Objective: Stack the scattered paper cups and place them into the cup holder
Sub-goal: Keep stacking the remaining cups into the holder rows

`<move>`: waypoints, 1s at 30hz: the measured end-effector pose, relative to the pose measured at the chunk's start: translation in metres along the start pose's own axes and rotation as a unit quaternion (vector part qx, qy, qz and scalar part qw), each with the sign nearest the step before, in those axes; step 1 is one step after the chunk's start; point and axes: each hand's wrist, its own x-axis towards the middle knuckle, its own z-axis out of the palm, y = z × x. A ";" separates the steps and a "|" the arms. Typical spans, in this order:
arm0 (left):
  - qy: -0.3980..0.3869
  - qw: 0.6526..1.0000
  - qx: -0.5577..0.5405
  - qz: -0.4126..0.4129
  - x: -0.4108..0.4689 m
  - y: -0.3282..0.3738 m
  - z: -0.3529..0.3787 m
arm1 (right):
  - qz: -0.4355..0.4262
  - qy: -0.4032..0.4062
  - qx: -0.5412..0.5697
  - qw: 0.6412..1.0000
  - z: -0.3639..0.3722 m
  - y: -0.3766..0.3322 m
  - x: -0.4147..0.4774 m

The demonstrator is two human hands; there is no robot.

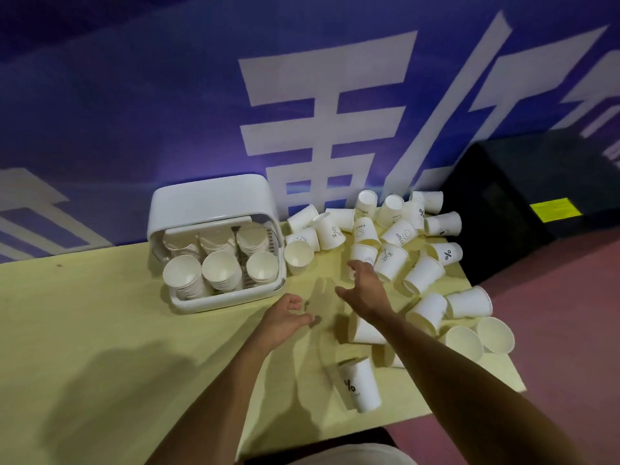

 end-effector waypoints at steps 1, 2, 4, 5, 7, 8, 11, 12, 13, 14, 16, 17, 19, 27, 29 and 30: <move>-0.014 1.000 0.005 0.002 0.001 0.003 0.006 | 0.003 0.003 -0.002 1.000 -0.004 0.007 -0.003; -0.027 1.000 0.012 0.004 0.001 0.006 0.013 | 0.009 0.004 -0.005 1.000 -0.008 0.014 -0.007; -0.048 0.998 0.029 0.007 0.003 0.011 0.028 | 0.023 0.003 -0.010 1.000 -0.016 0.027 -0.014; -0.056 0.998 0.035 0.006 0.003 0.013 0.036 | 0.029 0.001 -0.011 1.000 -0.020 0.033 -0.018; -0.072 0.996 0.043 0.007 0.005 0.014 0.050 | 0.042 -0.004 -0.008 0.999 -0.024 0.044 -0.026; -0.079 0.996 0.049 0.008 0.005 0.016 0.057 | 0.048 -0.006 -0.008 0.999 -0.026 0.049 -0.029; -0.102 0.992 0.077 0.003 0.006 0.015 0.071 | 0.060 -0.013 -0.019 0.998 -0.028 0.060 -0.040; -0.108 0.990 0.085 0.002 0.006 0.015 0.074 | 0.063 -0.017 -0.027 0.998 -0.028 0.063 -0.043; -0.113 0.989 0.094 0.000 0.005 0.015 0.077 | 0.066 -0.021 -0.037 0.997 -0.028 0.066 -0.046; -0.118 0.988 0.103 -0.003 0.004 0.014 0.080 | 0.066 -0.023 -0.046 0.996 -0.028 0.068 -0.049; -0.126 0.986 0.112 -0.008 0.002 0.011 0.086 | 0.062 -0.029 -0.056 0.996 -0.026 0.072 -0.054; -0.127 0.985 0.117 -0.007 -0.001 0.009 0.090 | 0.060 -0.034 -0.058 0.996 -0.025 0.074 -0.056; -0.128 0.984 0.126 -0.013 -0.006 0.006 0.097 | 0.060 -0.050 -0.060 0.995 -0.022 0.077 -0.059; -0.089 0.979 0.182 -0.013 -0.018 -0.006 0.119 | 0.004 -0.041 -0.131 0.991 -0.007 0.082 -0.067; -0.075 0.980 0.184 -0.014 -0.019 -0.009 0.123 | -0.008 -0.047 -0.147 0.988 -0.005 0.083 -0.066; -0.070 0.980 0.185 -0.015 -0.019 -0.011 0.124 | -0.014 -0.052 -0.153 0.987 -0.005 0.084 -0.066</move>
